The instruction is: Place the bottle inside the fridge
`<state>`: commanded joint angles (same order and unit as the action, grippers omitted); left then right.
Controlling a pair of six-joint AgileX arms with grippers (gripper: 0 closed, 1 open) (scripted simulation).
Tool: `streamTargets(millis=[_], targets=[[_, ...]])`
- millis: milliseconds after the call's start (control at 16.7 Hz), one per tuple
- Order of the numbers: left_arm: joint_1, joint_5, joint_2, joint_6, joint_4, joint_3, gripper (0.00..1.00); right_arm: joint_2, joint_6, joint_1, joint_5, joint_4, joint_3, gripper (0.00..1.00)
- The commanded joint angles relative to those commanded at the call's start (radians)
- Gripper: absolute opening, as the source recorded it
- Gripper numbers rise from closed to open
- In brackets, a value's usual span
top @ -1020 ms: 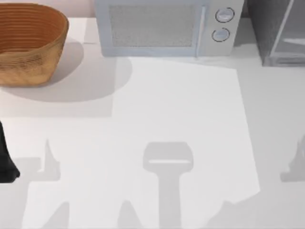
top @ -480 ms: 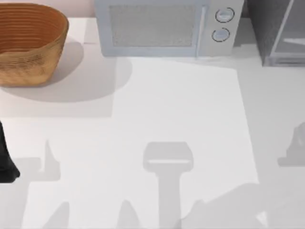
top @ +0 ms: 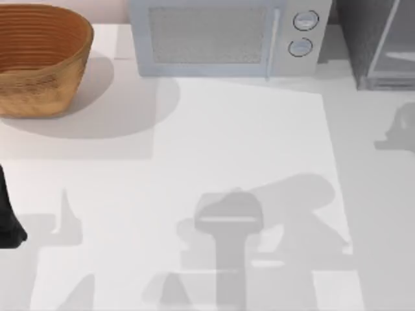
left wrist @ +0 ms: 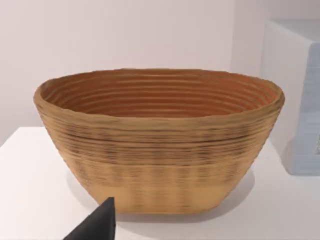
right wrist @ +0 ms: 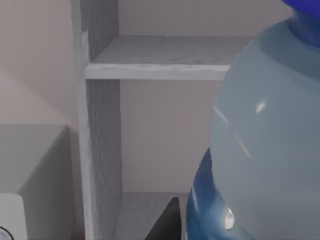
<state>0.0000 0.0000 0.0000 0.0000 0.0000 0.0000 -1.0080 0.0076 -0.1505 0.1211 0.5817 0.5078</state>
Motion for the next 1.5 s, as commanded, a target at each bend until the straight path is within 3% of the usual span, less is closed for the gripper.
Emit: streamTargets(millis=[360,660,1260,1500], targets=[[0.0,0.0,0.0,0.0,0.0,0.0,1.0,-0.648,0.003,-0.078,0.074,0.317,0.275,0.01],[0.0,0.0,0.0,0.0,0.0,0.0,1.0,-1.005,0.006,-0.118,0.122,0.496,0.43,0.01],[0.0,0.0,0.0,0.0,0.0,0.0,1.0,-1.11,0.008,-0.122,0.134,0.539,0.485,0.01],[0.0,0.0,0.0,0.0,0.0,0.0,1.0,-1.178,0.004,-0.118,0.112,0.482,0.631,0.01]])
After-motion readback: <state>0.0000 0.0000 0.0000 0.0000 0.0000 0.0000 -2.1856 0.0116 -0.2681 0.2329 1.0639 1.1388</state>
